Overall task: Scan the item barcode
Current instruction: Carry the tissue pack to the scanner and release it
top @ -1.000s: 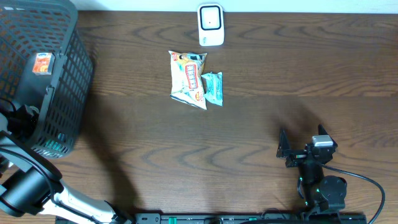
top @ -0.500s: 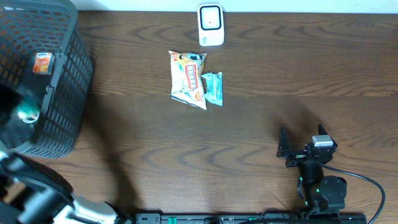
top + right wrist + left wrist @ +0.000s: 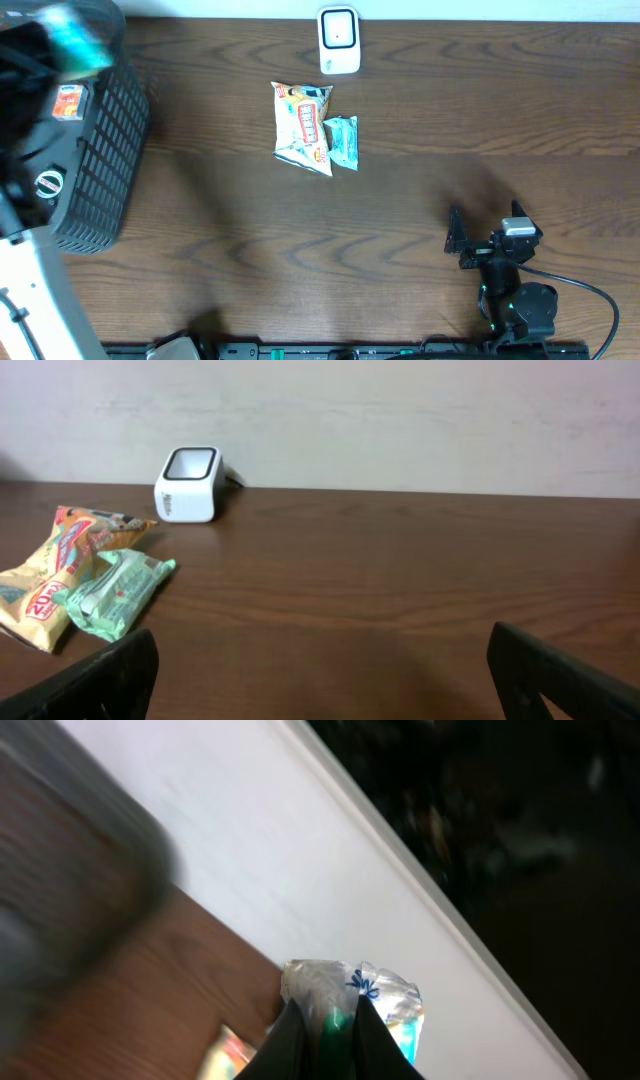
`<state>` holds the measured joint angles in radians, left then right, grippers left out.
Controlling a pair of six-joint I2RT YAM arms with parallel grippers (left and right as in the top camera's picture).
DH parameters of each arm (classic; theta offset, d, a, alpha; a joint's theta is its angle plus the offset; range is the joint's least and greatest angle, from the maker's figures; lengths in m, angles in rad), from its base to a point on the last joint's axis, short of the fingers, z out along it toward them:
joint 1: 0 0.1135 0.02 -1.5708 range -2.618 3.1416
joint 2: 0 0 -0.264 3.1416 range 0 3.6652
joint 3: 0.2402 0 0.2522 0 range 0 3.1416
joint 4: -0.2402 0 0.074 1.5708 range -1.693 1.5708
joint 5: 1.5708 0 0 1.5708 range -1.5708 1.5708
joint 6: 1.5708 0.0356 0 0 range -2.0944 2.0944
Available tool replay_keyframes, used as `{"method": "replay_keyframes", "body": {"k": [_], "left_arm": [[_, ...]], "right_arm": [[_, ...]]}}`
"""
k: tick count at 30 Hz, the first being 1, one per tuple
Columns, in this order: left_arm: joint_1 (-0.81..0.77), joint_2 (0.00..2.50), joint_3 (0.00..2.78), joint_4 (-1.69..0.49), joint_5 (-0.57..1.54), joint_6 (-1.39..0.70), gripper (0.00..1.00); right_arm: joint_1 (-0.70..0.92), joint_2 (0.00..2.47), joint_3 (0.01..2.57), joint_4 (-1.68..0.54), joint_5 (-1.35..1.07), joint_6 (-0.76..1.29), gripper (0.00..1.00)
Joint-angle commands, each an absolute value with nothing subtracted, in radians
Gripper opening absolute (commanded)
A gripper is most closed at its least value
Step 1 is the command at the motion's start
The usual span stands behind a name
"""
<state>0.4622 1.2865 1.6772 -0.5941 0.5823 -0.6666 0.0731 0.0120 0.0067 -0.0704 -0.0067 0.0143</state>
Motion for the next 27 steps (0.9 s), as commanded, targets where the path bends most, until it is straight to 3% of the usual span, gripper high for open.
{"method": "replay_keyframes", "body": {"k": [1,7,13,21,22,24,27], "left_arm": [[0.159,1.357,1.666,-0.597,0.52,-0.709,0.07],[-0.168,1.528,1.666,-0.551,0.308,-0.72,0.07],[-0.411,1.781,1.666,-0.369,0.21,-0.72,0.07],[-0.544,2.046,1.666,-0.202,0.163,-0.868,0.08],[-0.556,2.08,1.666,-0.192,0.163,-0.874,0.17],[-0.567,2.114,1.666,-0.192,0.163,-0.873,0.17],[-0.569,2.137,1.666,-0.197,0.163,-0.857,0.42]], "right_arm": [[0.065,0.007,0.005,-0.075,-0.002,0.014,0.99],[0.065,0.007,0.005,-0.075,-0.002,0.014,0.99],[0.065,0.007,0.005,-0.076,-0.002,0.014,0.99],[0.065,0.007,0.005,-0.075,-0.002,0.014,0.99],[0.065,0.007,0.005,-0.075,-0.002,0.014,0.99],[0.065,0.007,0.005,-0.075,-0.002,0.014,0.99],[0.065,0.007,0.005,-0.075,-0.002,0.014,0.99]]}}
